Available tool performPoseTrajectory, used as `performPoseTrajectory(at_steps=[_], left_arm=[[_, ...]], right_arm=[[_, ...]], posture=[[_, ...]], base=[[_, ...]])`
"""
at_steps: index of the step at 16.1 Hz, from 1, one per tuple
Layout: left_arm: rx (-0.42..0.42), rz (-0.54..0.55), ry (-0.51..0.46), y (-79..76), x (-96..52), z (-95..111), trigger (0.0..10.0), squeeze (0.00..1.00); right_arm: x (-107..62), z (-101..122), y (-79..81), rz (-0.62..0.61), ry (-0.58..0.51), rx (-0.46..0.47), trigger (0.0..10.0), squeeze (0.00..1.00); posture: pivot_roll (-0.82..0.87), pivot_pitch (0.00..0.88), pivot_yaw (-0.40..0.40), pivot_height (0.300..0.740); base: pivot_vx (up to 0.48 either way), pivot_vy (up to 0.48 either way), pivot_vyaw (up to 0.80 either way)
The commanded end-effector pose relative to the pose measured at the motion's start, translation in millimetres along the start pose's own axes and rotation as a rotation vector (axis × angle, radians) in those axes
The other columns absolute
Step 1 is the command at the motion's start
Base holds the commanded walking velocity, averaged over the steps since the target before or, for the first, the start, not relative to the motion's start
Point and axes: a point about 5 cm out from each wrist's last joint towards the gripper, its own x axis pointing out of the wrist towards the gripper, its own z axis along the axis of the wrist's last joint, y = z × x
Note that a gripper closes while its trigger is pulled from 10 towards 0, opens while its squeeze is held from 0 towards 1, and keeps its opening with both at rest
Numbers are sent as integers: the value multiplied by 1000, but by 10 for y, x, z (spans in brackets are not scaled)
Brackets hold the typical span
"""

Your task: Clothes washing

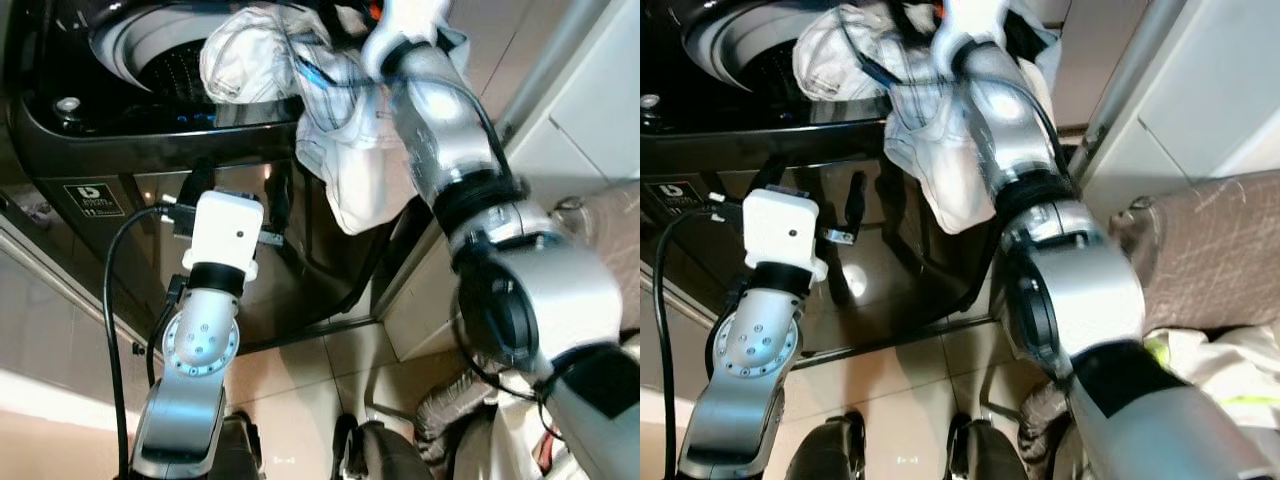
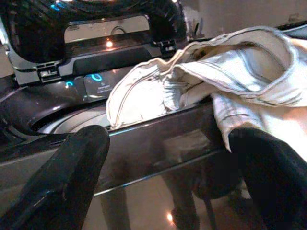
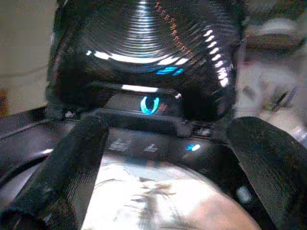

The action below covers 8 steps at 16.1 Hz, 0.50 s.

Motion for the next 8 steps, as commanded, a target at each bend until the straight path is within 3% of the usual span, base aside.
performPoseTrajectory(at_steps=[1,2,4,5,6,8], left_arm=[[-9,-1,-21,-23,14,20,10000,0],[-11,-9,-27,-30,21,24,10000,0],[-21,-22,-16,-26,-9,10,10000,0],[-25,-37,-7,-35,-40,-4,10000,0],[-23,-43,-3,-34,-55,-6,10000,0],[-19,-75,13,-15,-135,-1,10000,0]], right_arm=[[-88,84,-88,-22,-93,-53,10000,0],[-269,50,-124,-31,-135,-97,10000,0],[-788,-26,-168,-63,-118,-84,10000,0],[-1076,-52,-160,-78,-81,-65,10000,0],[-1203,-53,-147,-79,-69,-71,10000,0],[-1747,-164,-108,-99,66,-67,10000,0]], posture=[[51,81,-80,740],[41,90,-77,740],[17,118,-65,740],[5,133,-57,740],[-8,151,-44,740],[-9,206,-15,740]], base=[[0,0,0],[0,0,0],[0,0,0],[0,0,0],[0,0,0],[0,0,0]])
